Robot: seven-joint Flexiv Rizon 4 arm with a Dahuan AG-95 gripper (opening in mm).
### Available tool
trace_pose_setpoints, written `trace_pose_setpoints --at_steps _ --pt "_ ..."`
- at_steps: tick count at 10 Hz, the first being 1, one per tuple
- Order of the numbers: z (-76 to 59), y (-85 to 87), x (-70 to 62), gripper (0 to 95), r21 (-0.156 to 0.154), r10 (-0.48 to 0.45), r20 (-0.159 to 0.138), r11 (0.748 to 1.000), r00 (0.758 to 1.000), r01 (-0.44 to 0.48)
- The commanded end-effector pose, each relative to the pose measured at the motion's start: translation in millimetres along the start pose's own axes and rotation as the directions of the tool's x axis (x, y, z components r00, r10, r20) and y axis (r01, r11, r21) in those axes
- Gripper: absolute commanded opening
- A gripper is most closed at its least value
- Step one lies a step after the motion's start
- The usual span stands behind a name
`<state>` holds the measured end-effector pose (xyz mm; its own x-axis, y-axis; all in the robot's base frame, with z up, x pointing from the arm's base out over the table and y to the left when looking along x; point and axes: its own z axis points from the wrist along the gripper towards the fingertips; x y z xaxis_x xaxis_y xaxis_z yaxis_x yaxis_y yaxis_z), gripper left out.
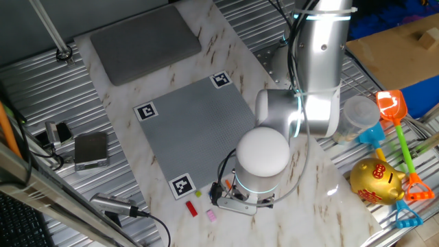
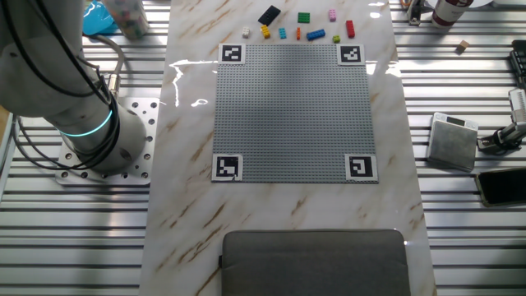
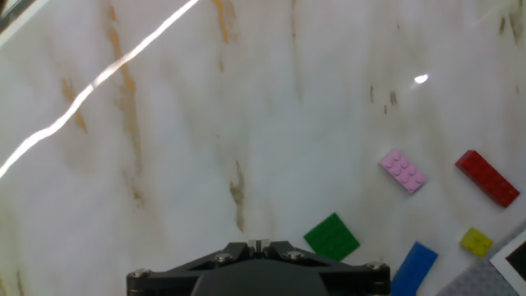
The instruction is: Build with small Lego blocks
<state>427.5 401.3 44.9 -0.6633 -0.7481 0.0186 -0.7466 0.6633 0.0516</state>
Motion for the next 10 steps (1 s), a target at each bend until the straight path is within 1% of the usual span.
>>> trace_pose_setpoints --at_steps 1,6,10 --pt "0.3 0.4 -0.5 0.0 -0.003 0.007 -0.005 1.000 1.000 -0.007" --pt "0.3 0.4 -0.5 0.0 0.002 0.064 -0.018 0.998 0.998 -0.064" --pt "0.3 0.4 -0.5 0.0 0.002 0.100 -0.017 0.995 0.995 -0.100"
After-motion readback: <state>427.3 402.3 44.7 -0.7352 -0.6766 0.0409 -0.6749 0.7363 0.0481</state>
